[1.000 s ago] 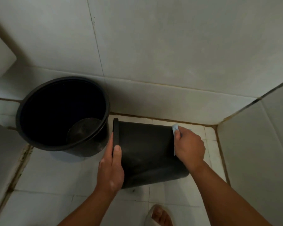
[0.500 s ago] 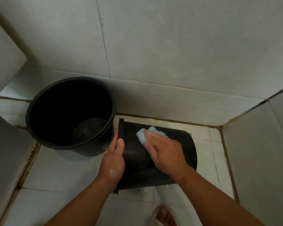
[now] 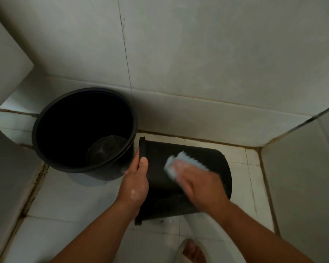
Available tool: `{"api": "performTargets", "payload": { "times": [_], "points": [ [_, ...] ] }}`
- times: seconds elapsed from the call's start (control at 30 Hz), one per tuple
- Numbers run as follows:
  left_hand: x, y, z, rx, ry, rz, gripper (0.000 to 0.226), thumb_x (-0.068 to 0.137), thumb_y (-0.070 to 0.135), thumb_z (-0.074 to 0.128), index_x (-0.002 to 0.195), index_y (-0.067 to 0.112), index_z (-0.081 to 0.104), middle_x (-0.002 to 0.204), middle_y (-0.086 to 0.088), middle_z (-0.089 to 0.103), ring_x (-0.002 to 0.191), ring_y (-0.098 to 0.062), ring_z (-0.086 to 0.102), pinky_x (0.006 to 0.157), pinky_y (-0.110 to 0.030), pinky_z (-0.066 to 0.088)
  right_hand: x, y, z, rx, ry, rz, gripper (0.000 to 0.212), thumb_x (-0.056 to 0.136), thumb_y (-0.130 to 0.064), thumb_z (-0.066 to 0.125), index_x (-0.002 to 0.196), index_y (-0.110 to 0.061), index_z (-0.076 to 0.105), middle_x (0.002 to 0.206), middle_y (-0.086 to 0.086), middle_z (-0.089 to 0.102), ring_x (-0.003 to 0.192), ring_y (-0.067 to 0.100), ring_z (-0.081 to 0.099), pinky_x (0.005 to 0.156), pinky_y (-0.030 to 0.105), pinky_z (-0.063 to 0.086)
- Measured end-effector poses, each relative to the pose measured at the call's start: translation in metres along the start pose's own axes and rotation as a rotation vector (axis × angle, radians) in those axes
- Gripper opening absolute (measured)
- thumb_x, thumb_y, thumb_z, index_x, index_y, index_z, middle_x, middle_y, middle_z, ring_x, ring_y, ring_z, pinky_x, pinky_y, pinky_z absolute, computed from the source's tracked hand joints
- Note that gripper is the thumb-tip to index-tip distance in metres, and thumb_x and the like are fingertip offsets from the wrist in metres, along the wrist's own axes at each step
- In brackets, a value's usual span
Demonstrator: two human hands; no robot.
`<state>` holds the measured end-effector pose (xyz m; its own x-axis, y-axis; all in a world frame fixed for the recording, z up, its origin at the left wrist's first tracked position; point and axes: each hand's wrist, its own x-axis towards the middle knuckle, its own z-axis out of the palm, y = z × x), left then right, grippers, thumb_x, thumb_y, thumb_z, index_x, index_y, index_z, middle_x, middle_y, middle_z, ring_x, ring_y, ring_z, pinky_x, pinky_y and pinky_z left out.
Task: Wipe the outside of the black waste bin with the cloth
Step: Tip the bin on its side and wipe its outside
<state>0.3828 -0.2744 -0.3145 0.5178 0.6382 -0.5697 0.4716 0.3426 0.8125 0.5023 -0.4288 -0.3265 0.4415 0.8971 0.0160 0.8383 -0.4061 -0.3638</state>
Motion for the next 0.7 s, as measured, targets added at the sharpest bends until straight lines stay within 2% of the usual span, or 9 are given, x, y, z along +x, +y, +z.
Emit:
{"api": "performTargets", "payload": {
  "times": [0.07,0.13,0.27,0.33,0.4,0.5,0.57,0.63,0.7],
  "points": [
    [-0.002,0.001,0.003,0.007,0.012,0.019,0.046,0.104,0.056,0.034,0.15,0.059,0.029,0.152,0.0,0.042,0.132,-0.027,0.048,0.111,-0.048,0.042,0.016,0.013,-0.005,0.041,0.17,0.433,0.036,0.104,-0.041,0.043,0.139,-0.036,0.05,0.124,-0.007,0.065,0.107,0.009,0.062,0.093,0.026,0.047],
    [-0.002,0.001,0.004,0.031,0.044,0.04,0.046,0.104,0.055,0.032,0.15,0.058,0.03,0.151,0.0,0.043,0.131,-0.027,0.049,0.109,-0.048,0.043,0.026,-0.003,-0.001,0.015,0.229,0.559,0.031,0.104,-0.042,0.04,0.131,-0.037,0.056,0.118,-0.008,0.066,0.1,0.006,0.061,0.09,0.025,0.048],
    [-0.001,-0.003,0.001,0.03,0.035,0.04,0.046,0.105,0.054,0.032,0.151,0.056,0.029,0.156,-0.003,0.043,0.138,-0.025,0.046,0.114,-0.051,0.038,0.003,-0.061,0.028,0.123,0.127,-0.025,0.041,0.1,-0.03,0.056,0.14,-0.033,0.047,0.14,-0.009,0.056,0.122,0.007,0.057,0.105,0.031,0.047],
    [-0.005,-0.002,0.0,0.038,0.027,0.039,0.048,0.106,0.049,0.032,0.154,0.051,0.028,0.158,-0.003,0.04,0.139,-0.025,0.043,0.114,-0.045,0.037,-0.006,-0.041,0.029,0.092,0.069,-0.149,0.046,0.1,-0.032,0.054,0.144,-0.033,0.043,0.146,-0.009,0.052,0.129,0.008,0.053,0.106,0.032,0.044],
    [-0.008,0.0,0.0,0.075,0.024,0.061,0.048,0.106,0.05,0.032,0.153,0.052,0.028,0.156,-0.002,0.04,0.138,-0.027,0.043,0.114,-0.047,0.037,-0.007,-0.007,0.024,0.051,0.126,0.08,0.041,0.102,-0.036,0.049,0.142,-0.035,0.044,0.139,-0.01,0.057,0.124,0.008,0.056,0.103,0.036,0.049],
    [-0.009,-0.002,0.001,0.079,0.025,0.075,0.048,0.105,0.053,0.03,0.153,0.054,0.028,0.155,0.001,0.042,0.138,-0.026,0.044,0.116,-0.049,0.037,0.004,0.036,0.003,0.025,0.288,0.68,0.034,0.104,-0.044,0.041,0.128,-0.031,0.06,0.111,-0.006,0.069,0.095,0.008,0.065,0.082,0.027,0.053],
    [-0.009,-0.004,0.002,0.094,0.047,0.077,0.047,0.105,0.053,0.029,0.153,0.054,0.028,0.154,0.0,0.043,0.136,-0.027,0.045,0.115,-0.049,0.038,0.013,0.029,0.003,-0.075,0.329,0.814,0.03,0.104,-0.042,0.039,0.116,-0.03,0.063,0.096,-0.006,0.067,0.086,0.01,0.065,0.069,0.024,0.049],
    [-0.009,-0.002,0.004,0.102,0.056,0.093,0.045,0.106,0.052,0.029,0.151,0.055,0.03,0.149,-0.002,0.048,0.127,-0.026,0.052,0.109,-0.047,0.043,0.017,-0.013,0.014,-0.04,0.315,0.658,0.028,0.103,-0.039,0.039,0.12,-0.03,0.059,0.109,-0.005,0.065,0.099,0.013,0.065,0.077,0.028,0.053],
    [-0.007,0.001,0.004,0.097,0.048,0.092,0.046,0.106,0.049,0.03,0.152,0.051,0.03,0.146,-0.003,0.05,0.123,-0.022,0.053,0.103,-0.04,0.043,0.01,-0.062,0.032,0.05,0.224,0.314,0.04,0.103,-0.041,0.039,0.14,-0.03,0.05,0.141,-0.004,0.055,0.124,0.014,0.057,0.096,0.037,0.052]
  ]
}}
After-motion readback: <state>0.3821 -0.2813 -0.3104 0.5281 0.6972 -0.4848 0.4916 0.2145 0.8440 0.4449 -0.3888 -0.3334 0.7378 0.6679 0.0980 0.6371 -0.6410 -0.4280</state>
